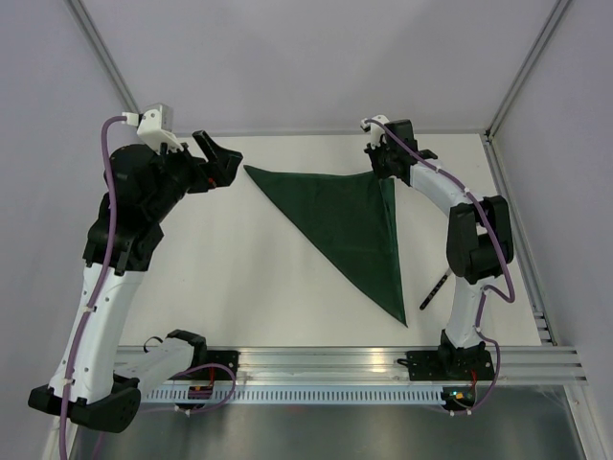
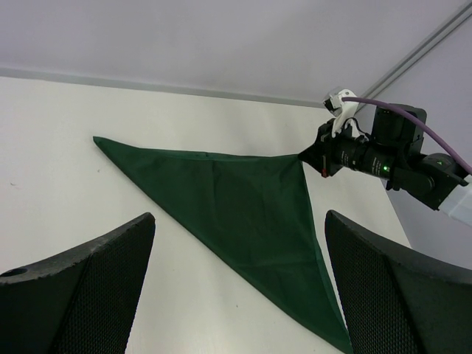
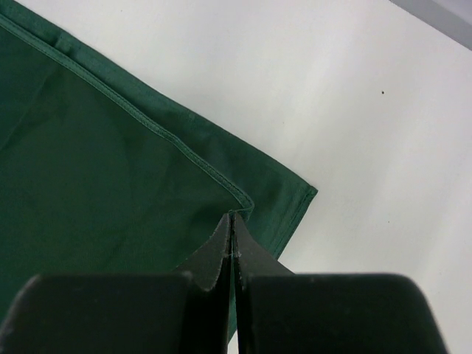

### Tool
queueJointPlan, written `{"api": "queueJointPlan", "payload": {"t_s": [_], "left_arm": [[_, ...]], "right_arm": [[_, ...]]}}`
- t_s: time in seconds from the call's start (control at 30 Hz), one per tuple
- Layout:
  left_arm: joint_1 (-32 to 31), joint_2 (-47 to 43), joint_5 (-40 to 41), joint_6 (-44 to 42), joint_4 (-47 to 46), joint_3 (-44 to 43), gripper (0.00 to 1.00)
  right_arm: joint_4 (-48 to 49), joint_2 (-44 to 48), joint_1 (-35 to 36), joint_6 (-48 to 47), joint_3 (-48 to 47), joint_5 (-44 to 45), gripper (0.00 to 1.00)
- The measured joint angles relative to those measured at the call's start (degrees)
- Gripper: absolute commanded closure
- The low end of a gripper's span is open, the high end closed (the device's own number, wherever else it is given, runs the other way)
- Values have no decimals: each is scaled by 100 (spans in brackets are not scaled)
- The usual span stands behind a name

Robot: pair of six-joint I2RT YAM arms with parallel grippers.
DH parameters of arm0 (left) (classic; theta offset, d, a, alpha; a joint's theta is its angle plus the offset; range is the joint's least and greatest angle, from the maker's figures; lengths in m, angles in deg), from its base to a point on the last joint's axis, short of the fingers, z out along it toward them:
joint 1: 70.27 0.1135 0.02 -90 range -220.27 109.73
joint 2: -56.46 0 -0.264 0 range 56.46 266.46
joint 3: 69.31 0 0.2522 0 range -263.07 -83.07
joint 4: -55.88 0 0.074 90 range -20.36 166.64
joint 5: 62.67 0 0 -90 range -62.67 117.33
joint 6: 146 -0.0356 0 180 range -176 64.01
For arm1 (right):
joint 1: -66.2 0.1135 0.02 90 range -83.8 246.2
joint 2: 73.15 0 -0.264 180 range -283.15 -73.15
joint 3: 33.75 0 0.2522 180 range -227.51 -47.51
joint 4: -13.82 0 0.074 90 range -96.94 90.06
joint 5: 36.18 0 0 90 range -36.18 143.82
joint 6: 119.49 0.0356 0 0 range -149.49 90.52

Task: Fold the napkin, place the utensils inside, and roll it up
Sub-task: Fold the napkin at the center of the board.

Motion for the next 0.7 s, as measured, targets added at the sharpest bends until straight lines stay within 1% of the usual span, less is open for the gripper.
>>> {"api": "queueJointPlan", "payload": {"t_s": [0.7], "left_arm": [[0, 7, -87, 37, -46, 31, 0]], "right_arm": [[-11, -11, -98, -4, -74, 4, 100]]}}
